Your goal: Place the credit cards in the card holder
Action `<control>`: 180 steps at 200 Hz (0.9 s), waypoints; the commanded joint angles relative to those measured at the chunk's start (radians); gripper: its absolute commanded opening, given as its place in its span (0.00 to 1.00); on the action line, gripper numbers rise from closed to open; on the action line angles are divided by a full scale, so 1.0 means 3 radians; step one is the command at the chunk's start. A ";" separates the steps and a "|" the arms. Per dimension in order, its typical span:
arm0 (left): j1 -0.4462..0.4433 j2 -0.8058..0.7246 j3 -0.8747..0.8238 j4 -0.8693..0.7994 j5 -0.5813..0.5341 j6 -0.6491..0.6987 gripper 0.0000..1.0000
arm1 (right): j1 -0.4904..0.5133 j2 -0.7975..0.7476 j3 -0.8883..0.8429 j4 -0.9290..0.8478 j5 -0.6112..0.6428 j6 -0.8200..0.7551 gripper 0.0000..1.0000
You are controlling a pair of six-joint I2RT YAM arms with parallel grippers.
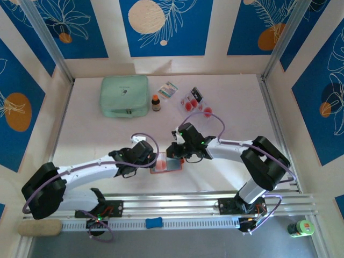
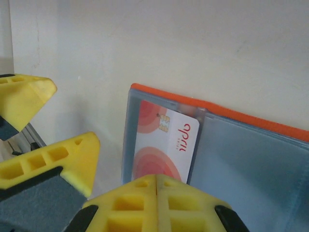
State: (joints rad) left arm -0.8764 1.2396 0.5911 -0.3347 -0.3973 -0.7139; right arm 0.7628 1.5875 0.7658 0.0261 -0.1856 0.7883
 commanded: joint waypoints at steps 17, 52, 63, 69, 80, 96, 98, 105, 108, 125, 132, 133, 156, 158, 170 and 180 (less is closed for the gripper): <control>0.0099 -0.0012 -0.0124 -0.0226 -0.0089 -0.0095 1.00 | -0.0017 0.0050 0.0126 -0.0362 -0.0002 -0.0177 0.04; 0.0129 0.0112 -0.0143 -0.0247 -0.0102 -0.0077 1.00 | 0.0003 0.0248 0.0249 -0.0420 -0.0061 -0.0237 0.03; 0.0135 0.0167 -0.0130 -0.0246 -0.0097 -0.0062 1.00 | 0.0014 0.0281 0.0277 -0.0435 -0.0057 -0.0250 0.03; 0.0132 0.0191 -0.0122 -0.0240 -0.0097 -0.0052 1.00 | 0.0019 0.0300 0.0294 -0.0448 -0.0057 -0.0255 0.03; 0.0134 0.0242 -0.0113 -0.0237 -0.0097 -0.0040 1.00 | 0.0024 0.0330 0.0317 -0.0445 -0.0060 -0.0260 0.03; 0.0135 0.0298 -0.0102 -0.0223 -0.0093 -0.0015 1.00 | 0.0035 0.0367 0.0346 -0.0454 -0.0056 -0.0265 0.03; 0.0135 0.0304 -0.0101 -0.0220 -0.0094 -0.0014 1.00 | 0.0038 0.0376 0.0350 -0.0451 -0.0058 -0.0265 0.03; 0.0133 0.0331 -0.0091 -0.0216 -0.0089 -0.0001 1.00 | 0.0040 0.0392 0.0363 -0.0459 -0.0061 -0.0270 0.02; 0.0134 0.0341 -0.0085 -0.0215 -0.0090 0.0002 1.00 | 0.0044 0.0401 0.0367 -0.0460 -0.0060 -0.0271 0.02; 0.0135 0.0385 -0.0064 -0.0193 -0.0077 0.0031 1.00 | 0.0056 0.0447 0.0400 -0.0465 -0.0075 -0.0271 0.02; 0.0131 0.0402 -0.0056 -0.0181 -0.0074 0.0042 1.00 | 0.0065 0.0470 0.0417 -0.0474 -0.0073 -0.0270 0.02; 0.0130 0.0403 -0.0054 -0.0179 -0.0075 0.0045 1.00 | 0.0065 0.0473 0.0418 -0.0475 -0.0072 -0.0270 0.02; 0.0134 0.0457 -0.0038 -0.0129 -0.0062 0.0071 1.00 | 0.0100 0.0544 0.0488 -0.0515 -0.0089 -0.0285 0.02; 0.0131 0.0463 -0.0036 -0.0129 -0.0061 0.0073 1.00 | 0.0105 0.0552 0.0492 -0.0521 -0.0089 -0.0286 0.02; 0.0132 0.0504 -0.0023 -0.0108 -0.0053 0.0084 1.00 | 0.0125 0.0587 0.0532 -0.0540 -0.0102 -0.0283 0.02; 0.0135 0.0535 -0.0017 -0.0092 -0.0040 0.0090 1.00 | 0.0141 0.0610 0.0550 -0.0545 -0.0110 -0.0276 0.02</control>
State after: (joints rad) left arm -0.8463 1.3594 0.5735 -0.3779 -0.4042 -0.7055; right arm 0.7898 1.7473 0.8986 -0.1020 -0.1905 0.7208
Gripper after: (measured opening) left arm 0.996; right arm 0.045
